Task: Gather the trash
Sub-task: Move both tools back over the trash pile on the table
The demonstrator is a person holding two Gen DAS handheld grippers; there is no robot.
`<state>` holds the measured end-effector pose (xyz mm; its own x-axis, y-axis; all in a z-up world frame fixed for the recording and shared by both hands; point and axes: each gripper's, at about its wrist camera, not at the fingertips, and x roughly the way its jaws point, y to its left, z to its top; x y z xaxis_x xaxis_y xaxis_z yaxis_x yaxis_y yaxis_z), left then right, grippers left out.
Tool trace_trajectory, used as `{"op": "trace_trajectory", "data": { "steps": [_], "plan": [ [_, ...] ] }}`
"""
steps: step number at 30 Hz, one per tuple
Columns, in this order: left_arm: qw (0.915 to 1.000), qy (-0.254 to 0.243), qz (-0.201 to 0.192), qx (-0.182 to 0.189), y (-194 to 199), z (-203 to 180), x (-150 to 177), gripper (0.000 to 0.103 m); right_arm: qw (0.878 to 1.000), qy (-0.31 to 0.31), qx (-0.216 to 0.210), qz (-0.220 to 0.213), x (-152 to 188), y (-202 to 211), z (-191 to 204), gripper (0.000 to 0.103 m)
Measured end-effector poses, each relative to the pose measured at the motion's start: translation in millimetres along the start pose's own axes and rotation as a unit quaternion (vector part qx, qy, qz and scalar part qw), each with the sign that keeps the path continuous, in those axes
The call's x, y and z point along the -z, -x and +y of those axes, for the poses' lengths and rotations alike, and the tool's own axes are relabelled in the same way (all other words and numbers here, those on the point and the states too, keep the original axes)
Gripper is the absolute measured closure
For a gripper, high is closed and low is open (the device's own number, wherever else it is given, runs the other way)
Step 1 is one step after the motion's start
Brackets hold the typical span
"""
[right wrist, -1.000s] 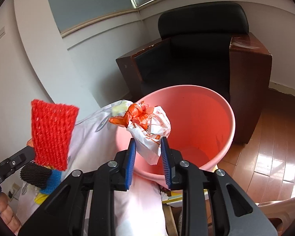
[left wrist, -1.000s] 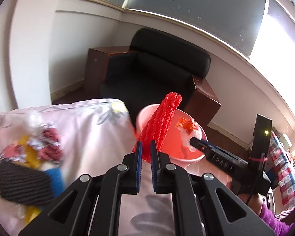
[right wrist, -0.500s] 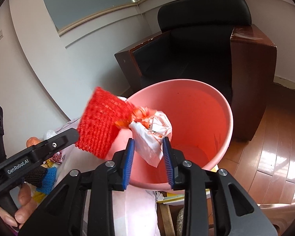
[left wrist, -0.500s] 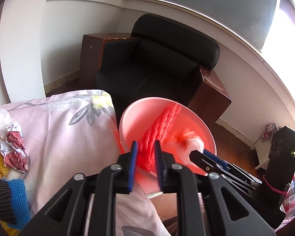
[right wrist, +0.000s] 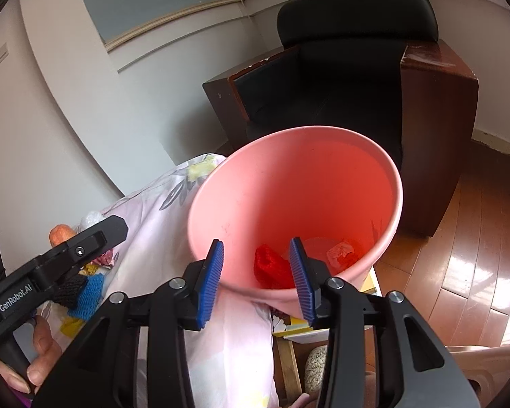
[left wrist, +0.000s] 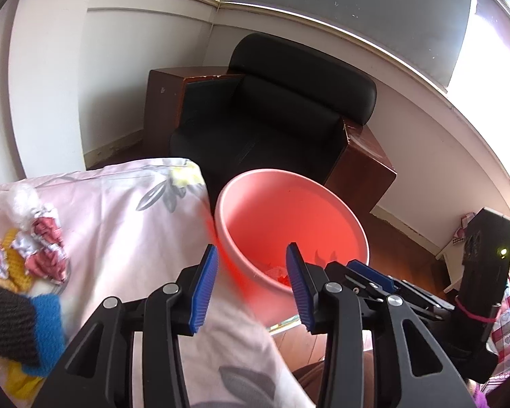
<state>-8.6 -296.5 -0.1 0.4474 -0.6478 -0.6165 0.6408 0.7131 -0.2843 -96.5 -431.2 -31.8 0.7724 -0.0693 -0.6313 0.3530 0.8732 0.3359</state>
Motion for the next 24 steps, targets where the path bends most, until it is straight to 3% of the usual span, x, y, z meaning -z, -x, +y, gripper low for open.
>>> {"op": "trace_trajectory", "data": {
  "steps": [5, 17, 24],
  "plan": [
    [0.9999, 0.001, -0.006, -0.014, 28.6, 9.6, 10.8, 0.061, 1.000, 0.022, -0.004, -0.002, 10.6, 15.9, 27.8, 0.061],
    [0.9949, 0.038, -0.017, -0.091, 112.3, 71.9, 60.0, 0.054, 0.998, 0.056, -0.004, -0.001, 49.2, 48.1, 93.6, 0.061],
    [0.9911, 0.044, -0.012, -0.125, 138.3, 89.0, 83.3, 0.052, 0.997, 0.073, -0.012, 0.001, 71.0, 55.9, 122.1, 0.061]
  ]
}}
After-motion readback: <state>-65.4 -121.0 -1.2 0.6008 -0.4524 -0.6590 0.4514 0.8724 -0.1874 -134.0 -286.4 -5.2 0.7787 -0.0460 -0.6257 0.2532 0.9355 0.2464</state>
